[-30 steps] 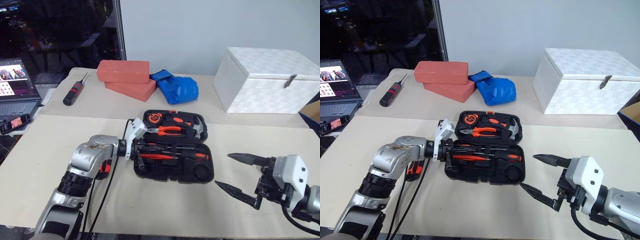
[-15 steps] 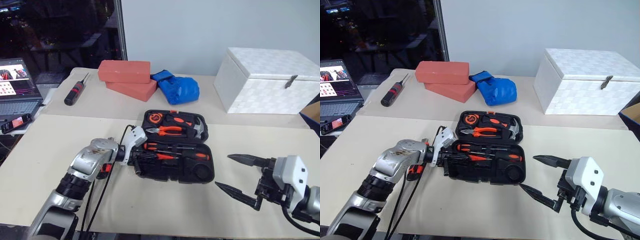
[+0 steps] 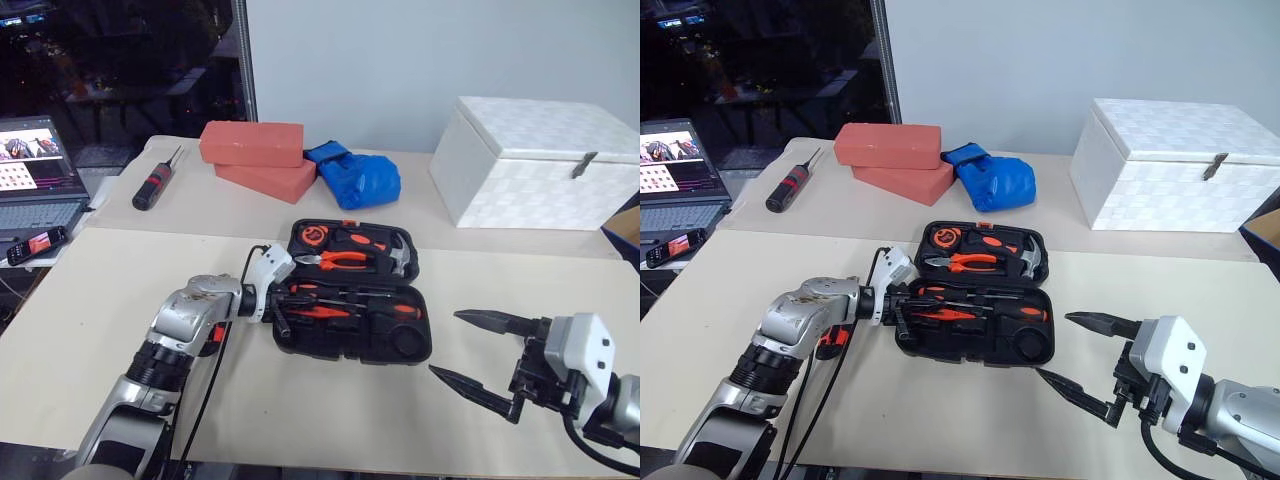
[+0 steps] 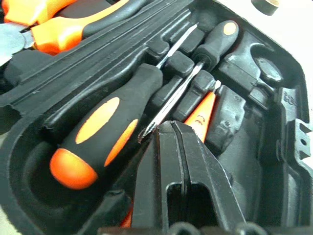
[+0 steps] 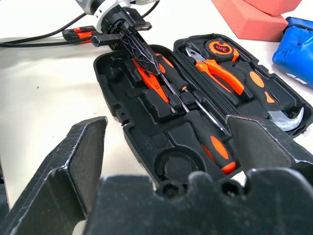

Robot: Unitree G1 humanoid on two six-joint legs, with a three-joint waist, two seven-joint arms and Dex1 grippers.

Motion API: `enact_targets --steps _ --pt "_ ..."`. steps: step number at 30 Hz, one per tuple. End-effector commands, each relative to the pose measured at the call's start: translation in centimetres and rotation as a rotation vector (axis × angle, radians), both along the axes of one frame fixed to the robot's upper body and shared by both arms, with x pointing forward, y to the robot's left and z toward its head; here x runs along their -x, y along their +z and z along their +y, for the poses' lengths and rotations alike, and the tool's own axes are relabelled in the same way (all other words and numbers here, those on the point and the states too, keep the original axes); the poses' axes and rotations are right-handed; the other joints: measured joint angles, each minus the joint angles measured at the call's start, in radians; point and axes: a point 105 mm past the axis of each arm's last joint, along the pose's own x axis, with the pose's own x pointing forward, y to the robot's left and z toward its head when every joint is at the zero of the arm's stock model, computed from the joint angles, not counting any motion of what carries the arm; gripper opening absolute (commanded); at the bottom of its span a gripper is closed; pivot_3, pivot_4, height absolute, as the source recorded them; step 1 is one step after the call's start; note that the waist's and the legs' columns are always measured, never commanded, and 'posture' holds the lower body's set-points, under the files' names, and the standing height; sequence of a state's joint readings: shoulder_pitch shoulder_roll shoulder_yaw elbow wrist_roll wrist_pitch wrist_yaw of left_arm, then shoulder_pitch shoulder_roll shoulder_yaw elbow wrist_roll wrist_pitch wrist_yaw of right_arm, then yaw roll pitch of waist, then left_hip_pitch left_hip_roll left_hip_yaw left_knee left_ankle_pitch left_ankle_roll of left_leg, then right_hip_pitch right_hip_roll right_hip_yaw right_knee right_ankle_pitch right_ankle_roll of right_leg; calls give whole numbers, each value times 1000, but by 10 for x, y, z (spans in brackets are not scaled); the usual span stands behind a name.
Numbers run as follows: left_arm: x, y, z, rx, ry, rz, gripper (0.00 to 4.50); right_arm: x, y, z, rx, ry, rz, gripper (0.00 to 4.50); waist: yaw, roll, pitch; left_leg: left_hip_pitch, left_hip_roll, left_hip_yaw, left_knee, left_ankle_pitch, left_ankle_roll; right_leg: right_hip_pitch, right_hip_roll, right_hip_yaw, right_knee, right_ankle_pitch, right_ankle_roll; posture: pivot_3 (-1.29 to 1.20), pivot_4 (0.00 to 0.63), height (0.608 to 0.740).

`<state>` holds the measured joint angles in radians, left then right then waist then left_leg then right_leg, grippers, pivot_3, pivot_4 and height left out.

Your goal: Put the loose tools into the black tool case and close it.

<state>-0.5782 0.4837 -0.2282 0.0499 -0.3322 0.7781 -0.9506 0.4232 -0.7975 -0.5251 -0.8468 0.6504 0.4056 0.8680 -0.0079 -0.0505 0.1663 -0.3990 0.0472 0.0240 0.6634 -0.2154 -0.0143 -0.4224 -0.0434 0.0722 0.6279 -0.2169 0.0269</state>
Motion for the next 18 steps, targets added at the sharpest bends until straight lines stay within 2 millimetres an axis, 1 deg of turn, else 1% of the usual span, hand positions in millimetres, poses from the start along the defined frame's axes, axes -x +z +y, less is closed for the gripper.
enact_targets --steps 1,3,5,6,8,10,11,12,14,16,17,18 --pt "7 -11 -6 -41 -29 -20 24 3 6 4 -5 16 -26 4500 0 0 0 0 0 0 0 0 0 0 0 0 0 0 0 0 150 740" --pt "4 15 -8 115 2 -98 24 3 7 6 -11 26 -32 4500 -1 1 -1 0 0 0 0 0 0 0 0 0 0 0 0 0 150 740" --pt "7 50 1 298 52 -150 24 2 9 9 -20 48 -42 4500 -2 1 -1 0 0 0 0 0 0 0 0 0 0 0 0 0 150 740" --pt "11 59 9 325 79 -174 24 2 10 11 -23 65 -45 4500 -3 0 0 -1 0 0 0 0 0 -1 0 0 0 0 0 0 150 740" --pt "16 65 26 309 153 -213 24 0 11 15 -32 94 -51 4500 -10 -2 1 -2 1 -1 0 0 0 -2 1 0 0 1 1 0 150 740" --pt "17 73 60 272 361 -278 519 -8 10 17 -41 122 -57 4500 -18 -1 1 -1 2 0 0 0 0 -2 1 0 1 3 4 0 150 740" --pt "18 75 76 241 464 -310 681 -11 10 18 -45 135 -58 4500 -26 -1 1 0 2 0 -1 0 0 -2 1 0 1 3 4 0 150 740" --pt "21 76 89 215 556 -330 959 -15 9 19 -49 147 -57 4500 -29 -1 1 0 2 0 -1 0 0 -1 1 0 1 3 4 0 150 740" --pt "31 65 108 117 708 -333 1706 -21 8 21 -58 175 -54 4500 -29 -1 1 1 2 0 -1 0 0 -1 1 0 1 3 4 0 150 740" --pt "41 49 119 31 844 -301 2395 -26 7 22 -61 201 -53 4500 -27 -2 1 1 1 0 -1 0 0 -1 1 0 0 3 4 0 150 740" --pt "44 43 122 4 883 -289 2781 -28 8 23 -61 210 -53 4500 -24 -2 1 0 1 0 -1 0 0 0 0 0 -1 3 4 0 150 740" --pt "49 31 125 -28 945 -254 3020 -31 8 23 -59 223 -53 4500 -19 -2 2 0 1 0 -1 0 0 0 -1 0 -1 3 4 0 150 740"
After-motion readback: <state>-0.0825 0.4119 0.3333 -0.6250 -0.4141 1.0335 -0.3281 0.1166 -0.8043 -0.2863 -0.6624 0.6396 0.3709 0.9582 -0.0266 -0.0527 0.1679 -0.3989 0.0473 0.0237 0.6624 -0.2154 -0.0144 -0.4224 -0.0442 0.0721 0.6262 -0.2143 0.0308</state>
